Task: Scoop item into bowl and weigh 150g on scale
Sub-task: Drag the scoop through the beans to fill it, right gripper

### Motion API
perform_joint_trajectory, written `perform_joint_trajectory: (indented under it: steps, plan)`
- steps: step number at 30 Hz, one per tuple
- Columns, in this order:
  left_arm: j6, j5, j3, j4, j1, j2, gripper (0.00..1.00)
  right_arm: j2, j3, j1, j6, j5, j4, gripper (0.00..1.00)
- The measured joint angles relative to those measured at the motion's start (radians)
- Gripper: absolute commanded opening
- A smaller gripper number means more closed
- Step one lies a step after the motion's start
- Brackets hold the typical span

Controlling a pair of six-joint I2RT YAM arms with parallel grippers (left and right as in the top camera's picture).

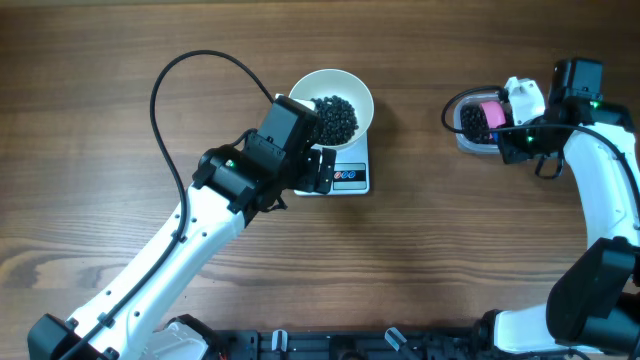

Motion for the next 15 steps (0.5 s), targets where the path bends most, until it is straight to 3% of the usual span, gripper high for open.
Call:
perform_joint_trajectory:
  steps: [15]
  plan:
    - [0.000, 0.000, 0.000, 0.000, 0.000, 0.000, 1.00, 0.000, 0.000, -0.005, -0.050, -0.060, -0.026, 0.04]
